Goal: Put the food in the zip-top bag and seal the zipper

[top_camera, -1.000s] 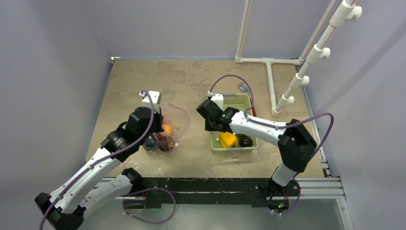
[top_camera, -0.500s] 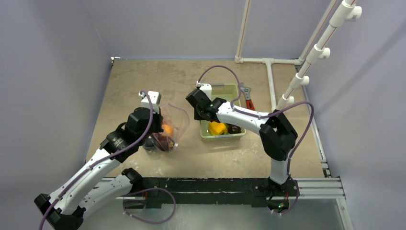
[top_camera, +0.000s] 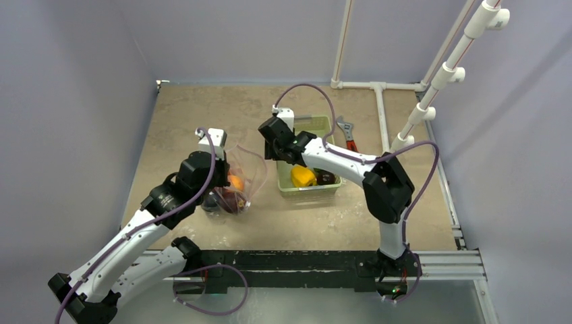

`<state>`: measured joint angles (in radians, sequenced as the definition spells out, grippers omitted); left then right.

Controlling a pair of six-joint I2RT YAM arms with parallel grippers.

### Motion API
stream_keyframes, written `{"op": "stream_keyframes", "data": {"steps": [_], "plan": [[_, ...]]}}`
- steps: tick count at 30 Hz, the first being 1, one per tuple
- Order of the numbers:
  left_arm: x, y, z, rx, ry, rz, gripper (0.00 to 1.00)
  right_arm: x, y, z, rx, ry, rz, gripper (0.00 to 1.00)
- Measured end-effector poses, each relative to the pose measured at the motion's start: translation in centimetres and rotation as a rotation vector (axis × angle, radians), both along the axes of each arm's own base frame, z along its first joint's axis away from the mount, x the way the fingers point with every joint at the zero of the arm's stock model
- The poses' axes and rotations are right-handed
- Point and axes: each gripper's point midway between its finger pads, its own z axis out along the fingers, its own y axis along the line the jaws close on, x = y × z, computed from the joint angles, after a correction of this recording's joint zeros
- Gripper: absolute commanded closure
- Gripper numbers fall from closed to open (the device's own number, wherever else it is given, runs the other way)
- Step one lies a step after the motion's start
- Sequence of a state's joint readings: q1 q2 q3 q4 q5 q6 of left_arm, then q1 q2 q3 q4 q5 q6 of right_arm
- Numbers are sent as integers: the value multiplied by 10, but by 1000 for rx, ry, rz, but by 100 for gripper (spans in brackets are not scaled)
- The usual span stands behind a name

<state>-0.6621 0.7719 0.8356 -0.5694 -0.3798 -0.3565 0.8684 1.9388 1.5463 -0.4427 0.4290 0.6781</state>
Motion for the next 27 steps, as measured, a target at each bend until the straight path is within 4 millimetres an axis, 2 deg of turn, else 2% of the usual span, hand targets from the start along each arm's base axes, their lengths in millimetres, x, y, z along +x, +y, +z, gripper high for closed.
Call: {"op": "stream_keyframes", "data": {"steps": [5,10,13,17,27], "plan": [[0,0,0,0,0,0,100,4,-12,25,21,-36,-26,36],[0,0,0,0,0,0,100,12,-38,60,46,-99,-90,33],[0,0,0,0,0,0,100,16,-56,71,46,-121,-130,27],[0,0,0,1,1,0,100,19,-79,65,12,-113,-171,23],[0,0,-1,2,3,-1,100,20,-124,26,-93,-43,-225,17]]}}
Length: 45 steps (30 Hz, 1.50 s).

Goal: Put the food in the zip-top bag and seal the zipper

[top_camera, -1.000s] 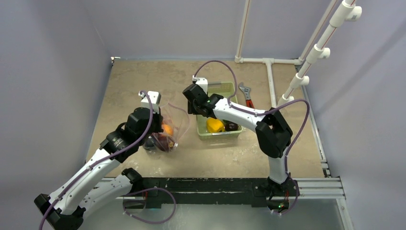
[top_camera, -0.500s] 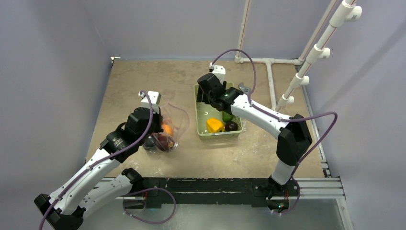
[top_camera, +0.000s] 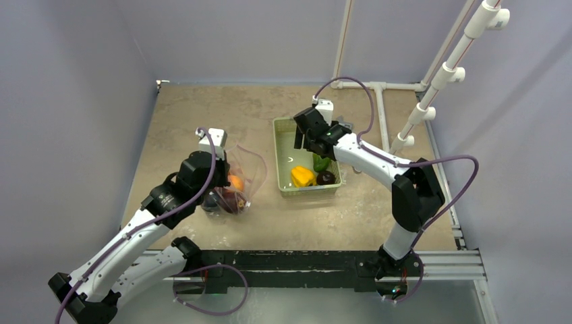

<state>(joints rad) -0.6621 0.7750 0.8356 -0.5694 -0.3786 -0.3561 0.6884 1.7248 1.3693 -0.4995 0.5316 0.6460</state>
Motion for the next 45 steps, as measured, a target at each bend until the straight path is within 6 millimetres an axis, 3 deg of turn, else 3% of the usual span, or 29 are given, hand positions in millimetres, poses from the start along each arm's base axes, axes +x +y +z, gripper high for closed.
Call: {"op": "stream_keyframes", "data": {"steps": [18,27,35,39,45], "plan": [[0,0,-1,1,2,-1,100,4,-20,-47,-68,69,-23,5],[0,0,-1,1,2,-1,100,8,-21,-60,-79,81,-28,2],[0,-1,-1,2,4,-1,100,11,-21,-84,-106,114,-21,2],[1,-1,-2,4,6,-1,100,12,-19,-93,-111,127,-13,11],[1,-1,-2,5,7,-1,100,12,-16,-96,-105,131,2,42]]}}
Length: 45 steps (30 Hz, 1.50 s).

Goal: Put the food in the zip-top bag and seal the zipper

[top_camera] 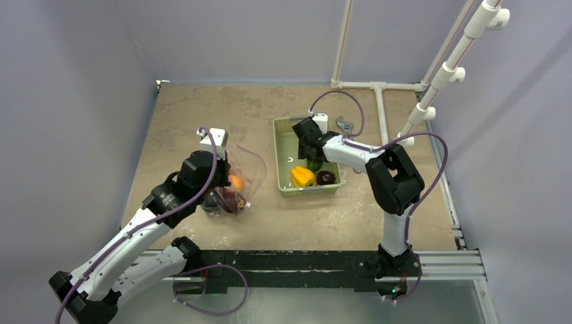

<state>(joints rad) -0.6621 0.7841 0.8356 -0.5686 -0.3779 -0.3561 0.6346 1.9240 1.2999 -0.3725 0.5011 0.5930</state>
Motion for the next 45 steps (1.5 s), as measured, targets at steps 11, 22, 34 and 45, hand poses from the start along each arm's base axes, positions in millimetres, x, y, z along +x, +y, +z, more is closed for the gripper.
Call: {"op": "stream_keyframes", "data": {"steps": [11,22,34,45], "plan": [[0,0,-1,2,2,0,100,-3,-3,5,-14,6,2,70],[0,0,-1,3,3,-1,100,6,20,125,183,-188,62,75],[1,0,-1,3,4,-1,100,-45,82,257,479,-396,427,76],[1,-1,-1,3,4,-1,100,-125,161,270,553,-373,751,76]]}}
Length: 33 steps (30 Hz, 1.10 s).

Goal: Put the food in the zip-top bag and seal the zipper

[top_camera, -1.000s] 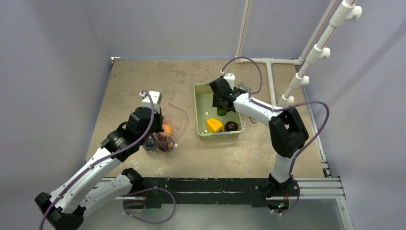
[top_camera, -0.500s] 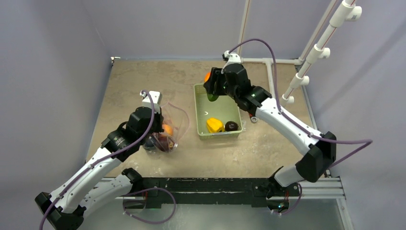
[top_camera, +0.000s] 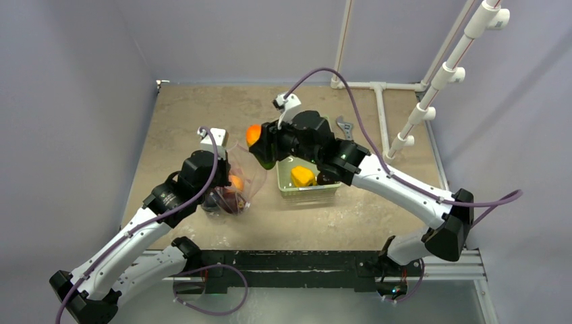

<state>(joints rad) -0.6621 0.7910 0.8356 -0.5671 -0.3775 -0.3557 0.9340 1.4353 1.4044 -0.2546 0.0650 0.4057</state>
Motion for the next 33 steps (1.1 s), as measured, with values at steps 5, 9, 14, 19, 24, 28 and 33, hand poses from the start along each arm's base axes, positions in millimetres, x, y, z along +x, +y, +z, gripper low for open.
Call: {"op": "stream_keyframes", "data": {"steps": [5,9,14,19,24,28,33], "plan": [[0,0,0,0,0,1,100,-24,25,-12,-24,4,88,75],[0,0,0,0,0,1,100,-36,40,-25,-51,11,132,75],[0,0,1,-1,-2,0,100,-40,49,-42,-86,24,143,70],[0,0,1,-3,-4,0,100,-34,57,-76,-157,53,127,47],[0,0,1,-3,-4,1,100,-27,59,-89,-187,61,94,19],[0,0,1,-3,-4,0,100,-22,58,-98,-211,64,65,9],[0,0,1,-3,-4,0,100,-17,57,-95,-208,57,34,6]]}}
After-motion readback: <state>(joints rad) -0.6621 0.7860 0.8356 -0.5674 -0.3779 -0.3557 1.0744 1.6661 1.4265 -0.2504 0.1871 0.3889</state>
